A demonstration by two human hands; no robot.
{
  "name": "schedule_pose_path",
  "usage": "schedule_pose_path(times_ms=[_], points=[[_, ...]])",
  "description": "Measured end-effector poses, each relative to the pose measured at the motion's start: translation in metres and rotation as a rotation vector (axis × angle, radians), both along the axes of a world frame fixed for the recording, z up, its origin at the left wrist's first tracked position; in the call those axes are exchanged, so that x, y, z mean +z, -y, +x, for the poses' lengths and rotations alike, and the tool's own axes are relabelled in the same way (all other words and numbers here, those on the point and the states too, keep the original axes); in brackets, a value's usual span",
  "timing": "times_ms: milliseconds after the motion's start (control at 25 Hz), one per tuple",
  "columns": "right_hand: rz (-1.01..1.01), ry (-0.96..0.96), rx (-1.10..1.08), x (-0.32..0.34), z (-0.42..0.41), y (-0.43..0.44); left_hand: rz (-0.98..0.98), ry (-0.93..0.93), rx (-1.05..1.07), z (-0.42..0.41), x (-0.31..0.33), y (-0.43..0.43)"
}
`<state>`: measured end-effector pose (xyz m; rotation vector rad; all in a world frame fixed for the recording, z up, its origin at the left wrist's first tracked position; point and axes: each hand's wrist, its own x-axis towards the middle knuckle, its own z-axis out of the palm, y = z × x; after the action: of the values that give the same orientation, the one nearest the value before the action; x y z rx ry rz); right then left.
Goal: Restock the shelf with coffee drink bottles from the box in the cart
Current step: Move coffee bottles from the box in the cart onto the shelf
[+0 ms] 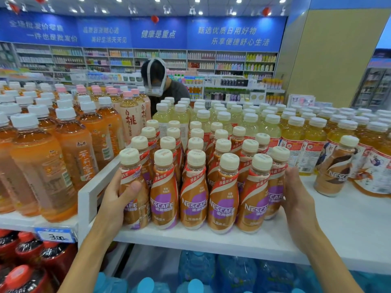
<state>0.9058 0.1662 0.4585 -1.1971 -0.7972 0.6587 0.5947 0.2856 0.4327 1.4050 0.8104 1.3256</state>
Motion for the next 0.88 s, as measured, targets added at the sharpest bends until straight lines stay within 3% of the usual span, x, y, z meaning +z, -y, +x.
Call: schedule_pose_path(times_ms=[160, 280, 640, 880], points=[[-0.054, 0.253, -0.011, -0.024, -0.017, 0.029, 0.108, -0.085, 0.103, 0.007, -0.006, 0.022], [-0.102, 0.299, 0.071, -0.04, -0.029, 0.035, 0.125, -0.135, 0.16, 0.01, -0.013, 0.023], [-0.148, 0.514, -0.111, -0.05, -0.045, 0.016, 0.106, -0.135, 0.176, 0.013, -0.014, 0.023], [-0.157, 0.51, -0.111, -0.054, -0.046, 0.01, 0.104, -0.127, 0.187, 0.013, -0.014, 0.023]])
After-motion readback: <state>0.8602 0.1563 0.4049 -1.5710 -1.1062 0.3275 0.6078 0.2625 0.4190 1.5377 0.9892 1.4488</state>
